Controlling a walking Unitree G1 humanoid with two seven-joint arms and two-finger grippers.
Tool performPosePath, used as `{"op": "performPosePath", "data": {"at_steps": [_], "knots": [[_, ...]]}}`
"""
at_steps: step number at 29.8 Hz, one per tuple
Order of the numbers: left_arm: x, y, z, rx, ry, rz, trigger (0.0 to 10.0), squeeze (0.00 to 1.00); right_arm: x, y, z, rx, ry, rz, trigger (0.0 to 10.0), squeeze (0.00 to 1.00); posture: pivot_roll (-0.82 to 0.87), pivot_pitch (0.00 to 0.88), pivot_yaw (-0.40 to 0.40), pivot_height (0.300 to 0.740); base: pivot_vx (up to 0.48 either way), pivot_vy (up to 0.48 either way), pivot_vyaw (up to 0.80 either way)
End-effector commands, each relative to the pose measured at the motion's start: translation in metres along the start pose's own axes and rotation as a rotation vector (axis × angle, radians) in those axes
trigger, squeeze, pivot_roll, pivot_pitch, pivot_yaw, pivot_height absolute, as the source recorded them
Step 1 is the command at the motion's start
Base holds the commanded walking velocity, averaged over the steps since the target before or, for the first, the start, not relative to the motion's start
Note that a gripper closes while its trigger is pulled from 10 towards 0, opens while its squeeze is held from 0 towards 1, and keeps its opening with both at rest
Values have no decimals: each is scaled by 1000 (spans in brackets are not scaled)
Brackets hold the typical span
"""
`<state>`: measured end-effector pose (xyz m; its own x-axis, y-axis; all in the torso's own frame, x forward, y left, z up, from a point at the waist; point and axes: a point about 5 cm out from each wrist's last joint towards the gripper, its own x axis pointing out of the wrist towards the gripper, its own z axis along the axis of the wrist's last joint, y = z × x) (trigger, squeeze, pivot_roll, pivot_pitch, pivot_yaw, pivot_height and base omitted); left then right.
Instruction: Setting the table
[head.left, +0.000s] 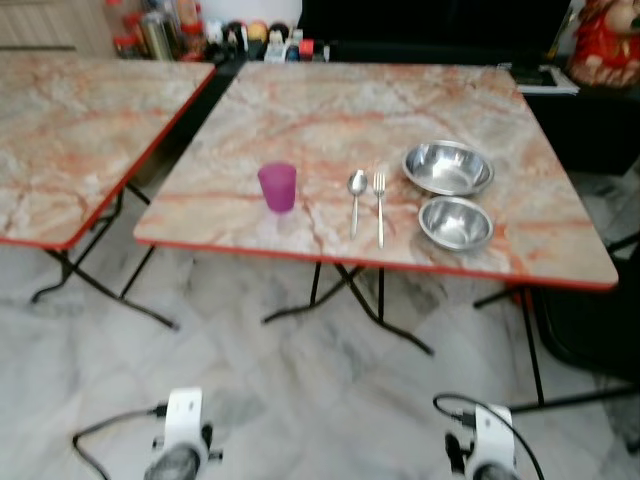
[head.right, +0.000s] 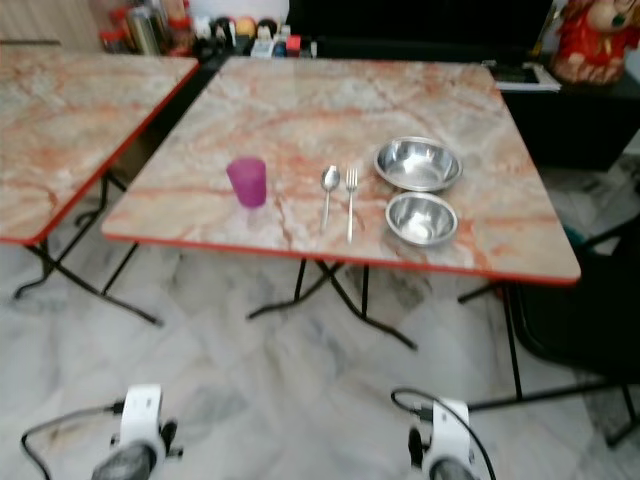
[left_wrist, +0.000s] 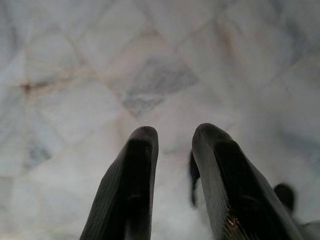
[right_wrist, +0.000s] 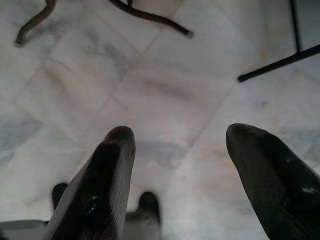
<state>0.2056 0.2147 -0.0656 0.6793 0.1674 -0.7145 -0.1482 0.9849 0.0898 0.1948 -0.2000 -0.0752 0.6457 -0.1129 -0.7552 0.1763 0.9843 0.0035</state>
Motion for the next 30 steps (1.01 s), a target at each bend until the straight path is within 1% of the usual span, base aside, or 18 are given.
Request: {"op": "performPosePath", "data": {"at_steps": [1, 10, 26, 30], "knots": [[0, -6, 0, -5, 4, -13, 10000, 0, -2, -10, -5, 6, 16, -29, 10000, 0, -30, 103, -5, 740, 300, 0, 0], [0, -5, -1, -3, 7, -15, 10000, 0, -1, -9, -3, 2, 7, -32, 10000, 0, -29, 104, -5, 740, 301, 0, 0], [0, -9, -1, -6, 10, -24, 10000, 0, -1, -9, 0, -5, -5, -29, 10000, 0, -32, 106, -7, 740, 296, 0, 0], [0, -9, -1, -8, 5, -25, 10000, 0, -1, -8, 1, -3, -6, -25, 10000, 0, -35, 108, -7, 740, 0, 0, 0]]}}
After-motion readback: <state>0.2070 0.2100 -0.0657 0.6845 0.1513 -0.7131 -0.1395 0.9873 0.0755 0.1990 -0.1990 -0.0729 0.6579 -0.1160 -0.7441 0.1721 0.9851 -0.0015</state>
